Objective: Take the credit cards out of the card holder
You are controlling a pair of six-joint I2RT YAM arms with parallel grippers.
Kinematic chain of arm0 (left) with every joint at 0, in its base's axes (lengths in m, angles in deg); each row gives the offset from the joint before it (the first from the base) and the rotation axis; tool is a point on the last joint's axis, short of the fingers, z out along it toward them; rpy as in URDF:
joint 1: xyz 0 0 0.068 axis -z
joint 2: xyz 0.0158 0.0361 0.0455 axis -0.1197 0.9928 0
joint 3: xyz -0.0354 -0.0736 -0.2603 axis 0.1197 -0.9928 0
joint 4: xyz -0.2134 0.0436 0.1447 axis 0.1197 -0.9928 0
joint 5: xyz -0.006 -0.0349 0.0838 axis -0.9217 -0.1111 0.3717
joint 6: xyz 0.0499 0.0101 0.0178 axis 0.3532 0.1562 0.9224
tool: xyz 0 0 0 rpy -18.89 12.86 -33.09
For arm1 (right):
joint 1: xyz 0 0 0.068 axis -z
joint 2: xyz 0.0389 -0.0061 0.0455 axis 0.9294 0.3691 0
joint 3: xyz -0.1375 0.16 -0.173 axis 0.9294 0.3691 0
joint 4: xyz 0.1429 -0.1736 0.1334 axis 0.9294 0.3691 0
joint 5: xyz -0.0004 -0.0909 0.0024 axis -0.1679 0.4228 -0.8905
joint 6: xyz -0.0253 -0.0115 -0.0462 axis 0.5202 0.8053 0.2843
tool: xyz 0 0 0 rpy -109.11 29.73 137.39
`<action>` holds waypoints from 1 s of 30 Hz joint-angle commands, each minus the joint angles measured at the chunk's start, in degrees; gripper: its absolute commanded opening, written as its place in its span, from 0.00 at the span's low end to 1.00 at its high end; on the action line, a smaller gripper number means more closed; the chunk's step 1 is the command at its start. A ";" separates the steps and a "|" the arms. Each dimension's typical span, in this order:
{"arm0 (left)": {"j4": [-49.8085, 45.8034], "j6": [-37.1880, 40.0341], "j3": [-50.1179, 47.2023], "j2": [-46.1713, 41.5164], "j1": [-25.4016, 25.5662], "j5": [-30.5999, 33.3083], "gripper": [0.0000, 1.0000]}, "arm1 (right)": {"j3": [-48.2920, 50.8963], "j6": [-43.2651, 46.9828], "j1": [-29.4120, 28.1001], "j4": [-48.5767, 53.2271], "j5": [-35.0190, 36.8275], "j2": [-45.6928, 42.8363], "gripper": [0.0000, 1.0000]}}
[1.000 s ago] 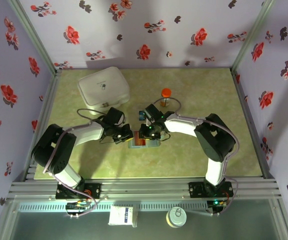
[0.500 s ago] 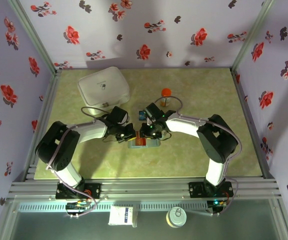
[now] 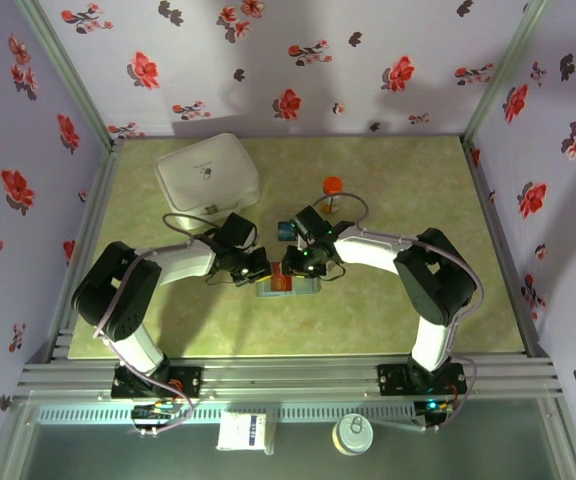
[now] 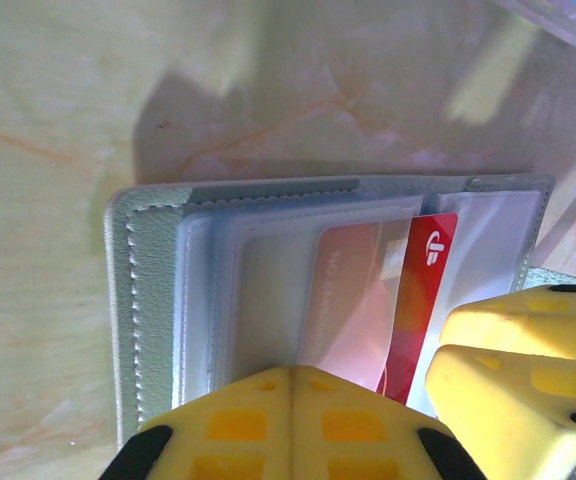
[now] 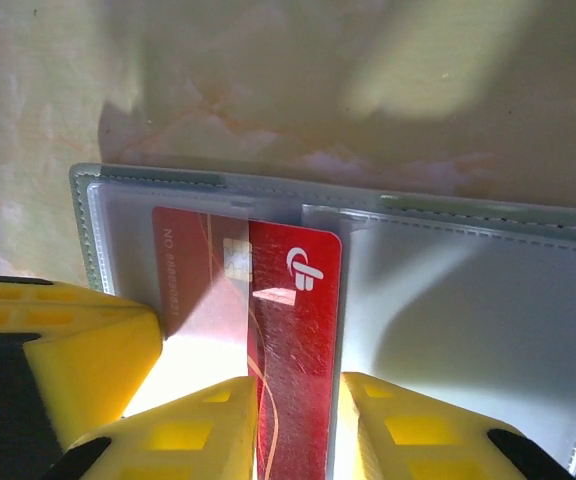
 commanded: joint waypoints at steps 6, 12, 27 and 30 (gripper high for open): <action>-2.81 1.37 1.01 0.98 0.29 1.56 0.00 | 2.15 -0.59 1.02 -4.47 -3.12 1.24 0.29; -3.16 1.33 1.06 2.35 0.38 1.29 0.00 | 2.93 -1.26 1.26 -6.52 -4.91 1.68 0.29; -3.70 1.56 1.46 2.99 0.47 1.15 0.00 | 5.60 -3.98 2.03 -11.44 -7.36 -1.64 0.19; -3.72 1.55 1.45 2.99 0.47 1.19 0.00 | 5.99 -4.09 2.20 -11.93 -7.37 -1.92 0.15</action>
